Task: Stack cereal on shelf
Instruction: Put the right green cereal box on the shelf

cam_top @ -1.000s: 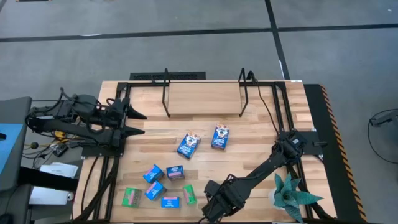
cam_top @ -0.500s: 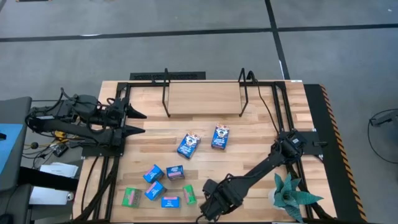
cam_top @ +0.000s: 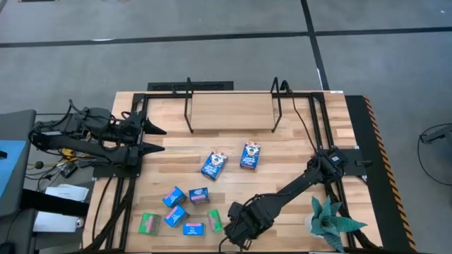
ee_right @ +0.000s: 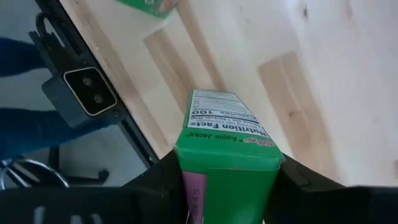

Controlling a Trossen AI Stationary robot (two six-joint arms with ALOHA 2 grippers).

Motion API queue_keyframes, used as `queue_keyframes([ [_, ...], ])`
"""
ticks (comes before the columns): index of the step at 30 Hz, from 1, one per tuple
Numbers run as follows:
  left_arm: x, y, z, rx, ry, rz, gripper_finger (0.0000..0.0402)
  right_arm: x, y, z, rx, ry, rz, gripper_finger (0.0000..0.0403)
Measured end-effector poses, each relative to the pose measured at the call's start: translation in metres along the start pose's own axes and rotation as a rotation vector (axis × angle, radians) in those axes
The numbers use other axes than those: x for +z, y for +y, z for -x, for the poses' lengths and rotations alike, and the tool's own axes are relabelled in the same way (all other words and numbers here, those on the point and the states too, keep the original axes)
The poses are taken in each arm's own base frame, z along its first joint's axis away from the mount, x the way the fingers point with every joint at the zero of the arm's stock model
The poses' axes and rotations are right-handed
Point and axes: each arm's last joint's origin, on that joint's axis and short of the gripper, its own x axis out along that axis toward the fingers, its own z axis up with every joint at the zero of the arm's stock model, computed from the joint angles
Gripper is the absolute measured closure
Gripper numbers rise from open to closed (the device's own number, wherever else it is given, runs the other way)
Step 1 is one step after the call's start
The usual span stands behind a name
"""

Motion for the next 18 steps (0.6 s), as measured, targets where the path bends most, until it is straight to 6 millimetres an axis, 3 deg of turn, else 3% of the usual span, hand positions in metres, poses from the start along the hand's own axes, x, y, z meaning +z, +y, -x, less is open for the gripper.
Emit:
queue_keyframes([
  [6,0.0,0.0,0.0,0.0,0.0,0.0,0.0097,0.029,-0.031,0.027,-0.078,0.044,0.15,0.0236],
  [11,0.0,0.0,0.0,0.0,0.0,0.001,0.0097,0.066,-0.065,0.047,-0.103,-0.005,0.243,0.0237],
  [14,0.0,0.0,0.0,-0.001,-0.001,0.001,0.0097,0.091,-0.089,0.061,-0.102,-0.061,0.254,0.0237],
  [18,0.0,0.0,0.0,0.001,-0.001,0.001,0.0097,0.118,-0.125,0.065,-0.148,-0.065,0.26,0.0238],
])
